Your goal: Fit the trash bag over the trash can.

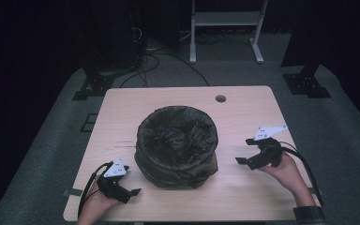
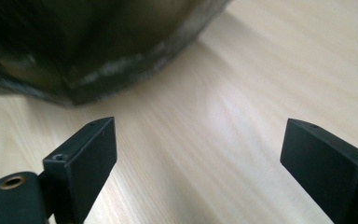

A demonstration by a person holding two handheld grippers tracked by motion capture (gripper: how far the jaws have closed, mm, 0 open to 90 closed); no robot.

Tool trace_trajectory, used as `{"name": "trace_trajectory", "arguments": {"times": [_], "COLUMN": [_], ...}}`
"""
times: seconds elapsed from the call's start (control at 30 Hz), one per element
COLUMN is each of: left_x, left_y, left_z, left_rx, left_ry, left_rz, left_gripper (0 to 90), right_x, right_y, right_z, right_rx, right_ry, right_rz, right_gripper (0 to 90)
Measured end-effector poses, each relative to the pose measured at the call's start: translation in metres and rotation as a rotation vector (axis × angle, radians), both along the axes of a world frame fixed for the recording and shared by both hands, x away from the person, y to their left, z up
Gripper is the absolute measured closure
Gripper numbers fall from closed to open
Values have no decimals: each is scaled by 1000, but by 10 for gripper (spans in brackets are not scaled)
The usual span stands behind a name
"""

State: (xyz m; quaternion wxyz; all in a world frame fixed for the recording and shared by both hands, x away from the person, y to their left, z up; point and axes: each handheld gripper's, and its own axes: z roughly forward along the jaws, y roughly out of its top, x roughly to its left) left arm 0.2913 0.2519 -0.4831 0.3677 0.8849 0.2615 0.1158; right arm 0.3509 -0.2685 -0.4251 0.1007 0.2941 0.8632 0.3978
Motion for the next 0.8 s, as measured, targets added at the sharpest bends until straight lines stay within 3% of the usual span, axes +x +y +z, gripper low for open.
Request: {"name": "trace_trajectory", "arguments": {"times": [0.17,0.2,0.23,0.37,0.8], "left_x": [0,0,0,0,0], "left_y": [0,0,0,0,0], "left_z": [0,0,0,0,0], "left_rx": [0,0,0,0,0], "left_ry": [0,0,0,0,0], "left_rz": [0,0,0,0,0], "left_gripper": [0,0,0,0,0], "right_x": [-6,-6,-8,-12,-16], "right_y": [-5,-5,-7,-10,-11], "right_z": [-32,-32,-42,-55,-61], "right_rx": [-7,-7,-15,-10,-35], "right_ry": [-3,-3,-11,-8,-11], "right_rz": [-34,-34,-48,-62,-73], "right_gripper": [92,92,92,92,93]}}
